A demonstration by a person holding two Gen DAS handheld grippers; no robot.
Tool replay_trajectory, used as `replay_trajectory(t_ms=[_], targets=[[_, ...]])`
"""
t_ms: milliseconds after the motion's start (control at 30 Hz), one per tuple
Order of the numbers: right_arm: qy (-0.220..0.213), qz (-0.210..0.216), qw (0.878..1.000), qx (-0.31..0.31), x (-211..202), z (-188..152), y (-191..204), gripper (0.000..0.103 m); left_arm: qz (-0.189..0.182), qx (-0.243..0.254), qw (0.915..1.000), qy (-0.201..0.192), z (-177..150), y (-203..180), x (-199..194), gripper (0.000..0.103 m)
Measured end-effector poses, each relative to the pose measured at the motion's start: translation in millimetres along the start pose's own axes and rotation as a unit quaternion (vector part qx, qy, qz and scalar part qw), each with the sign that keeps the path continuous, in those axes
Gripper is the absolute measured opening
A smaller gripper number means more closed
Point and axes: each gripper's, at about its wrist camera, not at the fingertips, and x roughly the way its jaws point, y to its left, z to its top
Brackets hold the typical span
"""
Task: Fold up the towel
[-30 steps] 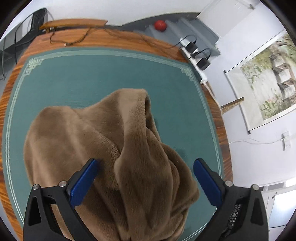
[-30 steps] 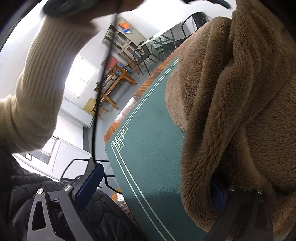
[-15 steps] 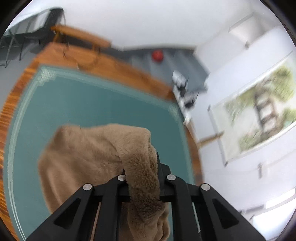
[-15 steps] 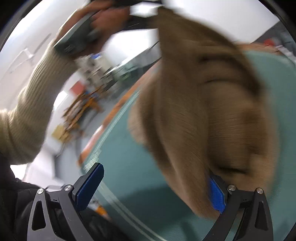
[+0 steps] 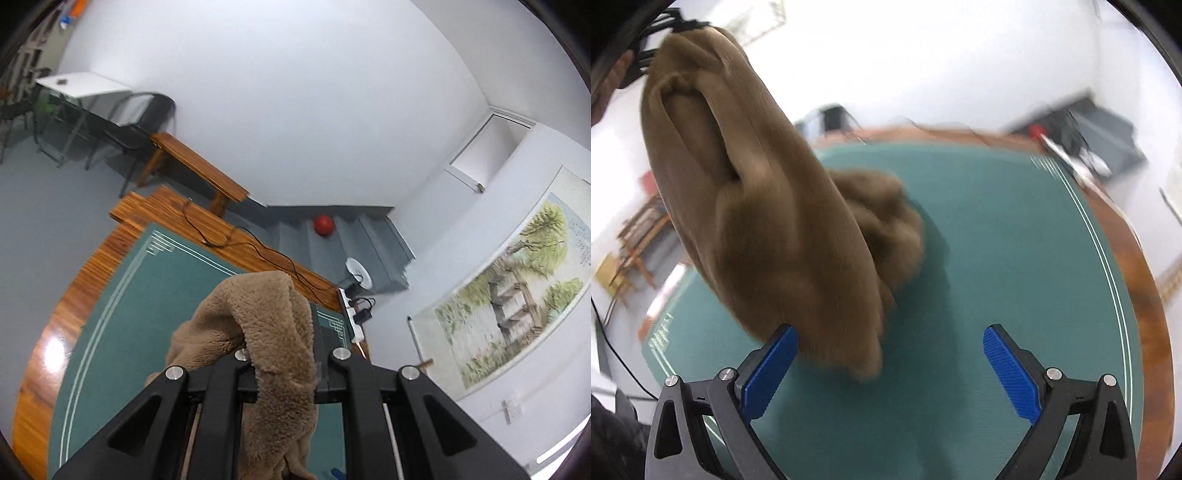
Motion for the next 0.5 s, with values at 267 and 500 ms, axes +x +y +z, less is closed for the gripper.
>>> replay_trajectory(t_ms=[267, 500], targets=[[-0.008, 0.115, 0.985, -0.131, -4.6, -29.4, 69.7, 0.102, 0.029, 0.024, 0.9979, -0.053, -21.2, -53.5, -49.6, 0.013], [-0.04, 0.122, 0.971, -0.201, -10.6, -55.2, 100.2, 0.102, 0.036, 0.042, 0.9951, -0.082, -38.3, -101.5, -72.7, 0.013]])
